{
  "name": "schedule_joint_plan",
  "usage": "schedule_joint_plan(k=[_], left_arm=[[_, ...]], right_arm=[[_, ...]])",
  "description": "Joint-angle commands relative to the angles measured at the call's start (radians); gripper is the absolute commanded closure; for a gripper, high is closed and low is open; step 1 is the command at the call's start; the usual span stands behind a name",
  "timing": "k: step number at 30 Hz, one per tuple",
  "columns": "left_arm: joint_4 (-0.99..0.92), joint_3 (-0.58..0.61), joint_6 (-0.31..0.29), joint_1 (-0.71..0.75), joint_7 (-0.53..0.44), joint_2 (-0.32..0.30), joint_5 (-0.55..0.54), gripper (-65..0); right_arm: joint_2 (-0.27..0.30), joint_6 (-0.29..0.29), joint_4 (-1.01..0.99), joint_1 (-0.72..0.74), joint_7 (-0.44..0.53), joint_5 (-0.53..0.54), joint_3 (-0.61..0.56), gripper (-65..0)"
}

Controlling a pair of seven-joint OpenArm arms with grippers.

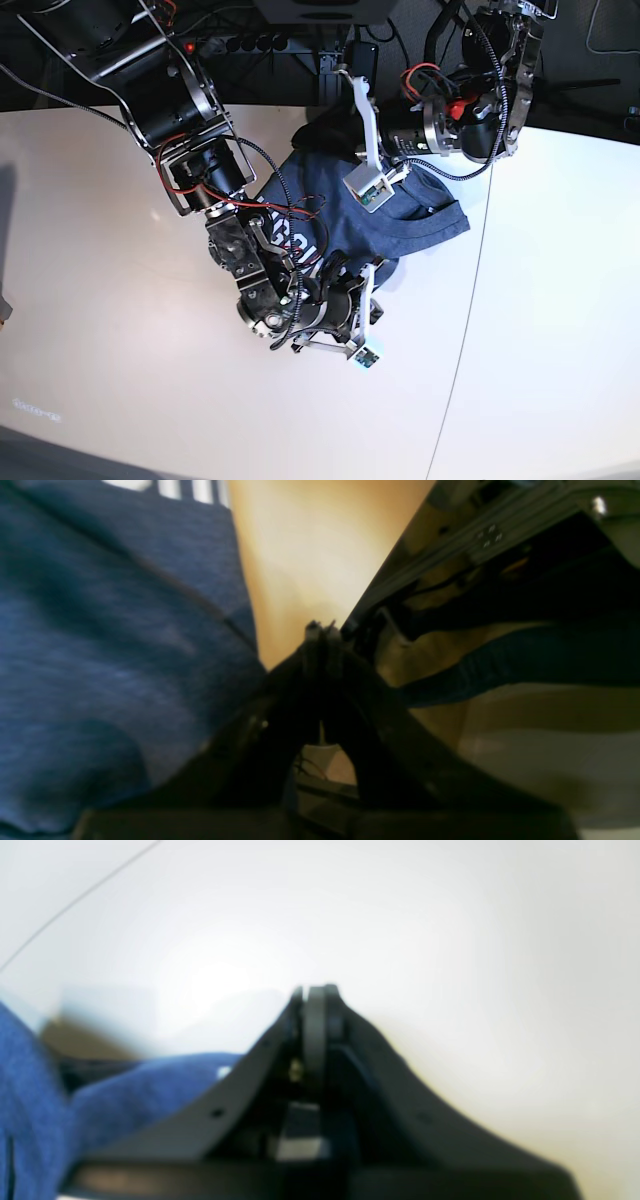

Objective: Fold the T-shirt properly
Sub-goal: 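Grasp the folded shirt with both grippers and rotate it upright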

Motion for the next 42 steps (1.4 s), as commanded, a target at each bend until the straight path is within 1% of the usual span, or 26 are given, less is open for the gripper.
schedule_joint_plan(k=[1, 3, 5, 7, 9, 11, 15, 19, 23, 28, 31, 34, 38, 42], left_arm=[[-0.002, -0.002, -0.02, -0.01, -0.022, 0.01, -0.018, 0.0], [-0.037, -0.002, -0.02, -0.019, -0.024, 0.02, -0.018, 0.0], [-0.069, -0.002, -0.02, -0.035, -0.032, 0.02, -0.002, 0.0], [-0.098, -0.002, -0.02, -0.053, -0.064, 0.018, 0.058, 0.0], [-0.127, -0.002, -0.02, -0.072, -0.1, 0.012, 0.109, 0.0], [-0.148, -0.004, -0.02, -0.093, -0.106, 0.012, 0.132, 0.0], [-0.167, -0.033, -0.02, -0.127, -0.106, 0.006, 0.139, 0.0], [-0.169, -0.091, -0.02, -0.154, -0.107, -0.035, 0.142, 0.0], [-0.18, -0.155, -0.02, -0.197, -0.114, -0.095, 0.142, 0.0], [-0.241, -0.198, -0.02, -0.247, -0.158, -0.183, 0.142, 0.0], [-0.303, -0.198, -0.02, -0.285, -0.179, -0.213, 0.143, 0.0], [-0.363, -0.198, -0.02, -0.332, -0.182, -0.218, 0.142, 0.0], [-0.408, -0.198, -0.02, -0.38, -0.18, -0.218, 0.132, 0.0], [-0.412, -0.198, -0.02, -0.398, -0.181, -0.217, 0.117, 0.0]], right_arm=[[-0.008, 0.044, 0.013, 0.033, 0.016, -0.005, -0.007, 0.0], [-0.007, 0.044, 0.01, 0.032, 0.009, -0.026, -0.015, 0.0], [0.002, 0.044, 0.01, 0.033, 0.002, -0.025, -0.014, 0.0], [0.016, 0.044, 0.01, 0.033, -0.011, -0.024, -0.014, 0.0], [0.032, 0.044, 0.01, 0.031, -0.044, -0.015, -0.014, 0.0], [0.053, 0.044, 0.01, 0.029, -0.074, 0.014, -0.015, 0.0], [0.101, 0.045, 0.011, 0.027, -0.1, 0.105, -0.015, 0.0], [0.15, 0.048, 0.013, 0.021, -0.176, 0.208, -0.015, 0.0], [0.211, 0.048, 0.058, -0.024, -0.188, 0.269, -0.015, 0.0], [0.292, 0.047, 0.228, -0.129, -0.193, 0.322, -0.014, 0.0], [0.328, 0.048, 0.348, -0.203, -0.213, 0.343, -0.014, 0.0], [0.341, 0.048, 0.419, -0.274, -0.226, 0.344, -0.014, 0.0], [0.328, 0.047, 0.492, -0.379, -0.223, 0.346, -0.014, 0.0], [0.318, 0.047, 0.568, -0.464, -0.222, 0.338, -0.01, 0.0]])
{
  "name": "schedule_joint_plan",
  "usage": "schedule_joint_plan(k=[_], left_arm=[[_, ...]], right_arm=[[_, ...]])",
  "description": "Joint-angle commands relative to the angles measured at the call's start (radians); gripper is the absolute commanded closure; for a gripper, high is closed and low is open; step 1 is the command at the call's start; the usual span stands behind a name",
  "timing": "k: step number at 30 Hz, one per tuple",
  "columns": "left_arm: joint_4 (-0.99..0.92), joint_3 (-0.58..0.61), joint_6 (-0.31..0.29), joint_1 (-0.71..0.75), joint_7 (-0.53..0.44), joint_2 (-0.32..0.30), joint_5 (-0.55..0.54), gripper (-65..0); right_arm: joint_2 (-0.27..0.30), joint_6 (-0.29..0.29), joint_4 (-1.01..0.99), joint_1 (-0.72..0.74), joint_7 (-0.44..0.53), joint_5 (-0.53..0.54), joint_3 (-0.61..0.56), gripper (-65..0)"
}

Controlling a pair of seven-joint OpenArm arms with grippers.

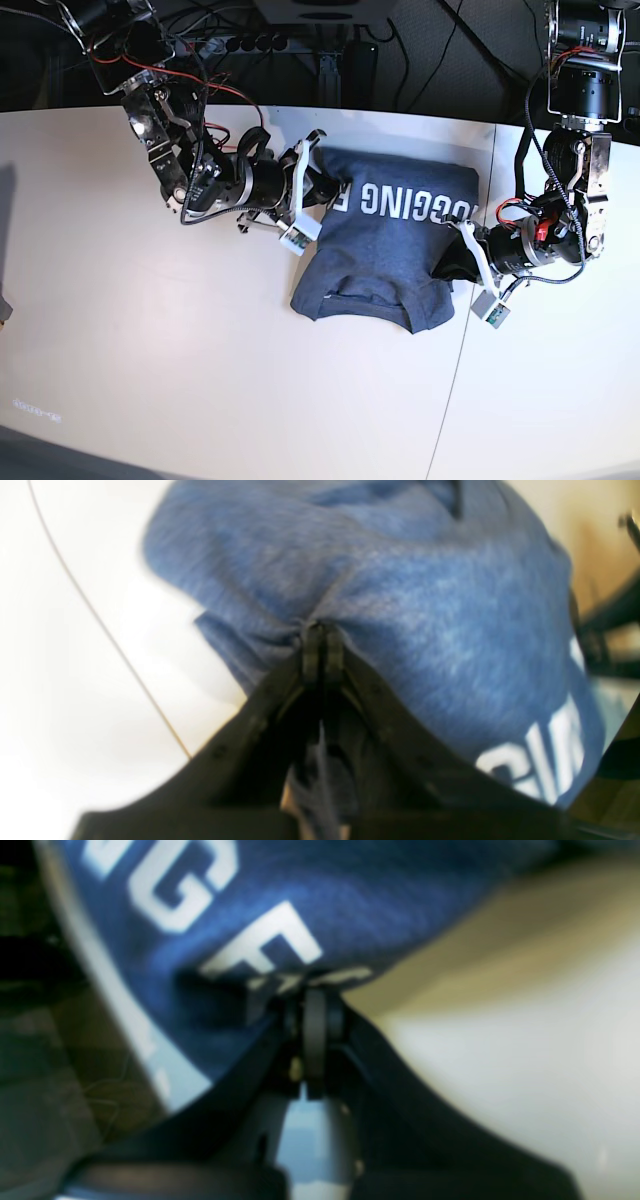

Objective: Fold the T-shirt properly
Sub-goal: 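Grasp the folded shirt with both grippers and rotate it upright, then open both grippers and pull them away from the shirt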

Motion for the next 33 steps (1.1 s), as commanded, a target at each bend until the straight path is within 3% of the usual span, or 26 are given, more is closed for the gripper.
schedule_joint_plan(k=[1, 5, 10, 13, 20, 33], left_arm=[[0.014, -0.006, -0.02, -0.021, -0.017, -0.011, -0.031, 0.0], [0.015, -0.007, -0.02, -0.021, 0.006, -0.014, -0.065, 0.0], [0.018, -0.047, -0.02, -0.031, 0.085, -0.056, -0.243, 0.0], [0.018, -0.12, -0.02, -0.041, 0.145, -0.078, -0.294, 0.0], [0.018, -0.211, -0.02, -0.001, 0.185, -0.117, -0.312, 0.0], [0.018, -0.21, -0.02, 0.164, 0.177, -0.078, -0.34, 0.0]], right_arm=[[0.005, 0.047, 0.026, -0.009, -0.009, -0.004, 0.006, 0.0], [0.006, 0.047, 0.063, -0.053, -0.009, -0.009, 0.033, 0.0], [0.008, 0.047, 0.092, -0.051, -0.009, -0.014, 0.132, 0.0], [0.01, 0.048, 0.092, -0.047, -0.009, 0.0, 0.198, 0.0], [0.014, 0.047, 0.093, -0.047, -0.009, 0.014, 0.285, 0.0], [0.017, 0.048, 0.094, -0.055, -0.018, 0.069, 0.397, 0.0]])
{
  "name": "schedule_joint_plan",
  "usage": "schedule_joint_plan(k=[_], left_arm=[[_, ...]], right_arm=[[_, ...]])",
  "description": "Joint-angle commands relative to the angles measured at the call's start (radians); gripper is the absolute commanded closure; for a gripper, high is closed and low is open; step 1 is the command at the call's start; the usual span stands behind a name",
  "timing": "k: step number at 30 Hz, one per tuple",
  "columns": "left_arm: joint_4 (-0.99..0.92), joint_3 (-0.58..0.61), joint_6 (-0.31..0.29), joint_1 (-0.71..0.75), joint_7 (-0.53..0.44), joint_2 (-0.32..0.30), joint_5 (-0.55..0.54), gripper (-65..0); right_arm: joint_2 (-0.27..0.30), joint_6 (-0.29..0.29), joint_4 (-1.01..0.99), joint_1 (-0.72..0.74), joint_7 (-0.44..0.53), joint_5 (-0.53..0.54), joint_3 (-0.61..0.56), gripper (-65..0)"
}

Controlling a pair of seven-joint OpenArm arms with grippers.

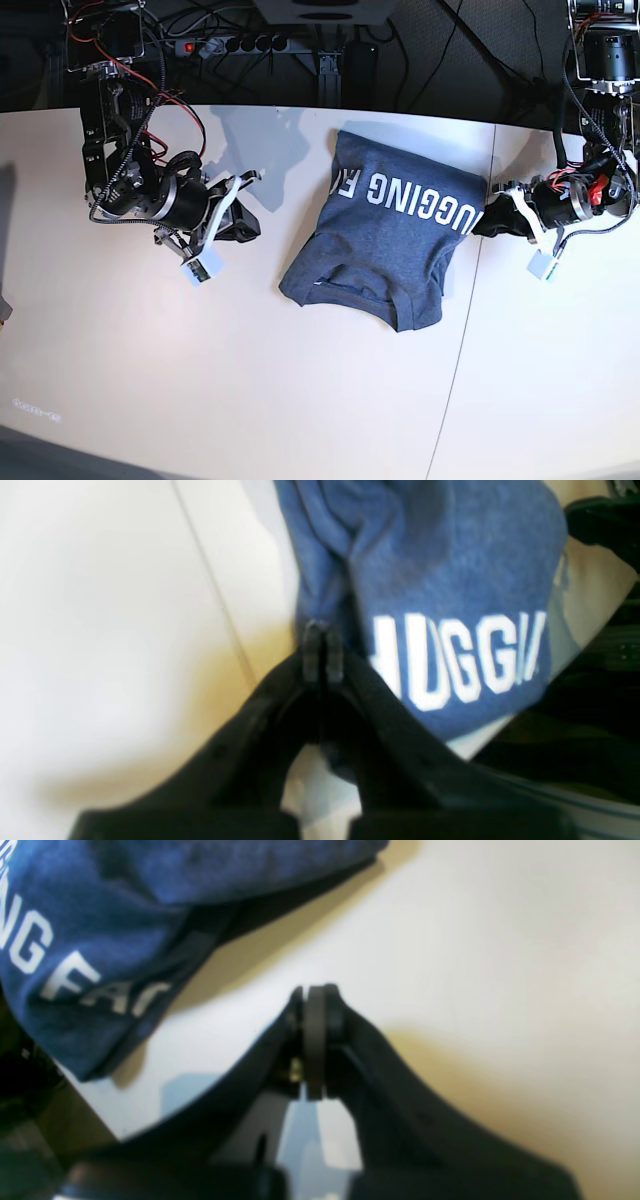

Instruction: Fold the T-shirt properly

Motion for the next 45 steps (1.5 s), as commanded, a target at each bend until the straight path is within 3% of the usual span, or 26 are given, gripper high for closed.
schedule_joint_plan(k=[1, 9, 17, 24, 28, 33, 37, 45], left_arm=[[0.016, -0.007, -0.02, -0.004, -0.014, -0.008, -0.026, 0.0], [0.016, -0.007, -0.02, 0.04, -0.009, 0.044, -0.043, 0.0], [0.016, -0.007, -0.02, 0.039, 0.075, 0.088, -0.114, 0.0], [0.016, -0.06, -0.02, 0.0, 0.089, 0.037, -0.129, 0.0], [0.017, -0.166, -0.02, 0.006, 0.189, -0.032, -0.235, 0.0], [0.017, -0.324, -0.02, 0.107, 0.278, -0.097, -0.4, 0.0], [0.017, -0.385, -0.02, 0.243, 0.278, -0.1, -0.421, 0.0], [0.019, -0.387, -0.02, 0.539, 0.278, -0.097, -0.421, 0.0]], right_arm=[[0.008, 0.047, 0.02, 0.011, 0.014, 0.018, 0.007, 0.0], [0.025, 0.047, 0.022, 0.011, 0.014, 0.018, 0.007, 0.0], [0.025, 0.047, 0.022, 0.012, 0.015, 0.018, 0.007, 0.0], [0.026, 0.047, 0.022, 0.011, 0.014, 0.018, 0.026, 0.0], [0.048, 0.047, 0.03, -0.013, 0.0, 0.048, 0.071, 0.0], [0.084, 0.048, 0.103, -0.108, 0.0, 0.064, 0.155, 0.0], [0.088, 0.048, 0.176, -0.238, 0.0, 0.084, 0.217, 0.0], [0.087, 0.048, 0.343, -0.602, -0.003, 0.116, 0.338, 0.0]])
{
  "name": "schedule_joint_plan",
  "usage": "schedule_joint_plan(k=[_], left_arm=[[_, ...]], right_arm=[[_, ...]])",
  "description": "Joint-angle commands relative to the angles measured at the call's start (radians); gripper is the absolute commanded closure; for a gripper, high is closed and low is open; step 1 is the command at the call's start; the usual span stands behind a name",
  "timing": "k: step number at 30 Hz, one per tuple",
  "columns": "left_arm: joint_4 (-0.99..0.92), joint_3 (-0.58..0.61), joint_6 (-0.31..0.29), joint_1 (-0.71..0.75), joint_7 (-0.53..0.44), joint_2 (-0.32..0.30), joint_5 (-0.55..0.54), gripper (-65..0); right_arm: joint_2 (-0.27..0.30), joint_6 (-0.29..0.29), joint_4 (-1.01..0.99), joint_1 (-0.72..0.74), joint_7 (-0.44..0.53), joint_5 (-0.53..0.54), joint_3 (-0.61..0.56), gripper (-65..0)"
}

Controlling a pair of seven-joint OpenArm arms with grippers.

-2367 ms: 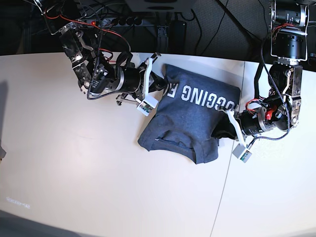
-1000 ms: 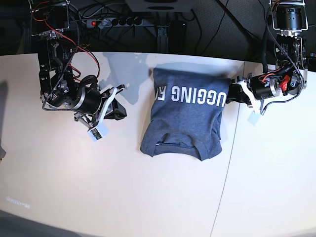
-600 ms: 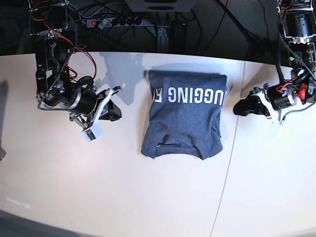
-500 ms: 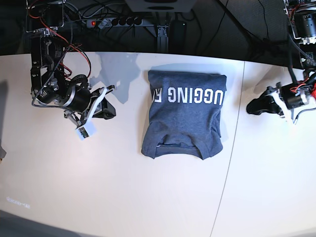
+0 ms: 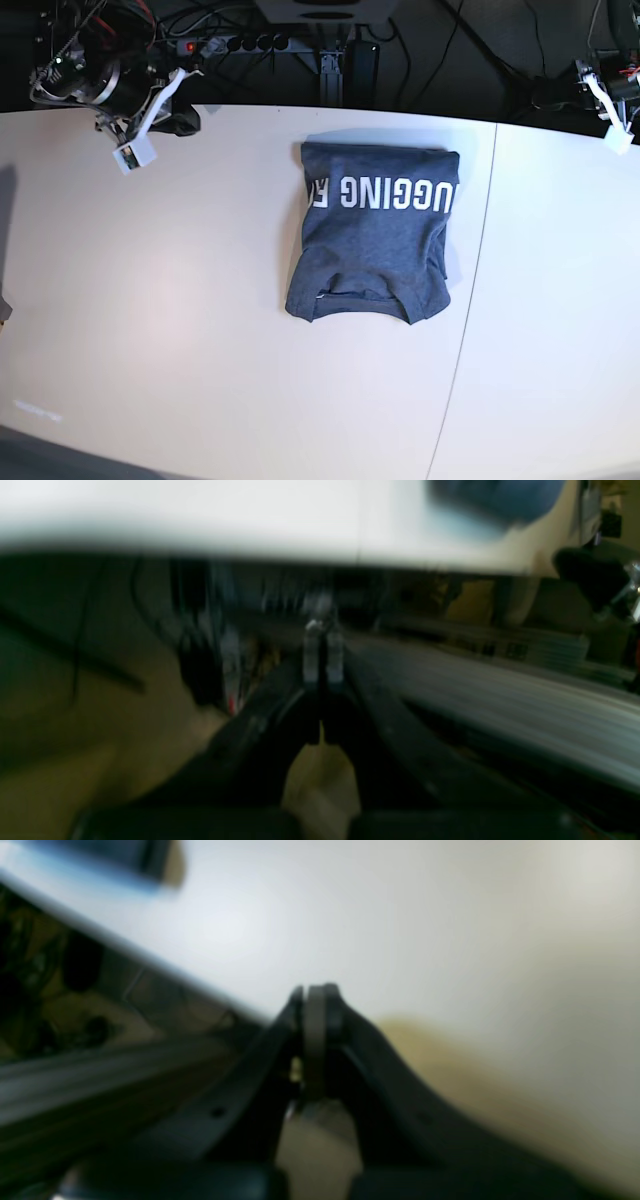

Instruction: Fold the T-shirt properly

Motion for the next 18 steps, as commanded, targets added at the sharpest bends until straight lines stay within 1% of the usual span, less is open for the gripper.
schedule_joint_plan(k=[1, 3, 4, 5, 8, 10, 12, 14, 15, 16, 18], left_arm=[[0.014, -0.009, -0.017, 0.032, -0.004, -0.013, -0.02, 0.0], [0.013, -0.008, -0.017, 0.087, -0.004, 0.008, 0.012, 0.0], [0.013, -0.008, -0.017, 0.111, -0.012, 0.025, 0.058, 0.0], [0.013, -0.008, -0.017, 0.13, -0.058, 0.042, 0.121, 0.0], [0.013, -0.007, -0.017, 0.168, -0.265, 0.095, 0.378, 0.0], [0.005, -0.006, -0.017, 0.169, -0.4, 0.129, 0.557, 0.0], [-0.019, 0.003, -0.017, 0.161, -0.502, 0.15, 0.689, 0.0], [-0.069, 0.038, -0.017, 0.142, -0.601, 0.154, 0.798, 0.0], [-0.103, 0.063, 0.008, 0.126, -0.66, 0.154, 0.863, 0.0], [-0.143, 0.095, 0.057, 0.103, -0.723, 0.154, 0.928, 0.0], [-0.245, 0.177, 0.173, 0.042, -0.846, 0.156, 1.047, 0.0]], right_arm=[[0.01, 0.048, 0.041, -0.049, 0.016, 0.019, 0.026, 0.0], [0.006, 0.047, 0.075, -0.141, 0.019, 0.02, 0.064, 0.0], [0.005, 0.047, 0.079, -0.18, 0.019, 0.026, 0.082, 0.0], [0.005, 0.047, 0.076, -0.213, 0.021, 0.029, 0.095, 0.0], [0.005, 0.047, 0.041, -0.287, 0.031, 0.009, 0.103, 0.0], [0.004, 0.046, -0.022, -0.313, 0.059, -0.023, 0.102, 0.0], [0.002, 0.042, -0.127, -0.317, 0.086, -0.05, 0.102, 0.0], [0.002, 0.035, -0.266, -0.302, 0.114, -0.057, 0.101, 0.0], [0.002, 0.035, -0.345, -0.283, 0.126, -0.057, 0.101, 0.0], [0.002, 0.035, -0.432, -0.255, 0.129, -0.057, 0.101, 0.0], [0.003, 0.034, -0.622, -0.18, 0.132, -0.063, 0.101, 0.0]])
